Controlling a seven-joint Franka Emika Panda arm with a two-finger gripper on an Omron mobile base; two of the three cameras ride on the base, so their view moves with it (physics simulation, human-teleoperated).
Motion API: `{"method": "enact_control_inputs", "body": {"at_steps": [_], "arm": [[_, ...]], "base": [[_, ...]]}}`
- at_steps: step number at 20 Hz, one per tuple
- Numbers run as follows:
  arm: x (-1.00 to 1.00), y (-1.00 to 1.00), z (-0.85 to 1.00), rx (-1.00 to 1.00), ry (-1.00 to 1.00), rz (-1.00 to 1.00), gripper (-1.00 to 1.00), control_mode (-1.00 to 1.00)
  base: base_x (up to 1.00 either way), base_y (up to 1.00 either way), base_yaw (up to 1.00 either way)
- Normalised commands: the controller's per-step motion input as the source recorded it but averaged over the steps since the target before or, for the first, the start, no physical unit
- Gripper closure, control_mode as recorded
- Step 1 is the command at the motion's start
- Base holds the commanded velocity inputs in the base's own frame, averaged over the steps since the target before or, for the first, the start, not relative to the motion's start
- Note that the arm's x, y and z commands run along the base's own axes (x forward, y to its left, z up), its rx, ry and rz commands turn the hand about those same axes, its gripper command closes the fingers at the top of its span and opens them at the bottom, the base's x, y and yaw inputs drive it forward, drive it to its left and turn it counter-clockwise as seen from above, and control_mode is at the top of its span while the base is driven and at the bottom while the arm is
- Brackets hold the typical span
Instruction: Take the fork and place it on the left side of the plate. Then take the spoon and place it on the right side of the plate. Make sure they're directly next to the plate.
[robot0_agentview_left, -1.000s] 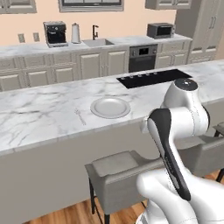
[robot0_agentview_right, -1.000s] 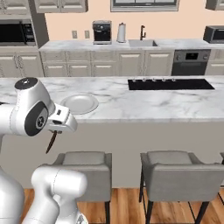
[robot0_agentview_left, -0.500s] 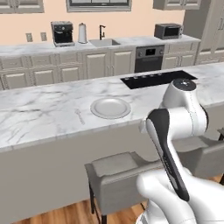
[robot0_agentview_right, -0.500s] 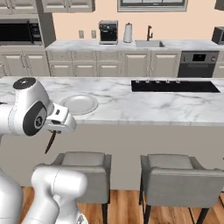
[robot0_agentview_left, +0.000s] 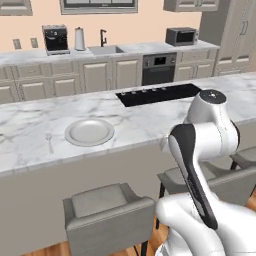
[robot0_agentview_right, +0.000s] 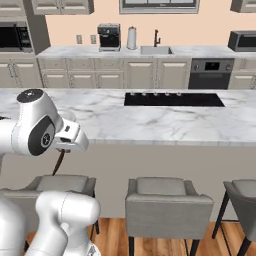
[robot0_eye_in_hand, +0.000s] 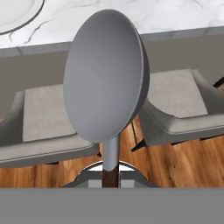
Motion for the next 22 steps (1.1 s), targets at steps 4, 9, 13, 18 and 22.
{"method": "enact_control_inputs", "body": {"at_steps": [4, 9, 13, 18, 22], "arm": [[0.5, 0.0, -0.03, 0.03, 0.05, 0.07, 1.0, -1.0], [1.0, 0.24, -0.01, 0.03, 0.11, 0.12, 1.0, -1.0], [1.0, 0.33, 0.0, 0.02, 0.1, 0.09, 1.0, -1.0], [1.0, 0.26, -0.03, 0.01, 0.07, 0.01, 1.0, -1.0], [1.0, 0.25, -0.08, 0.0, 0.04, 0.0, 1.0, -1.0]], "base": [[0.5, -0.04, 0.06], [0.0, 0.0, 0.0], [0.0, 0.0, 0.0], [0.0, 0.0, 0.0], [0.0, 0.0, 0.0]]}}
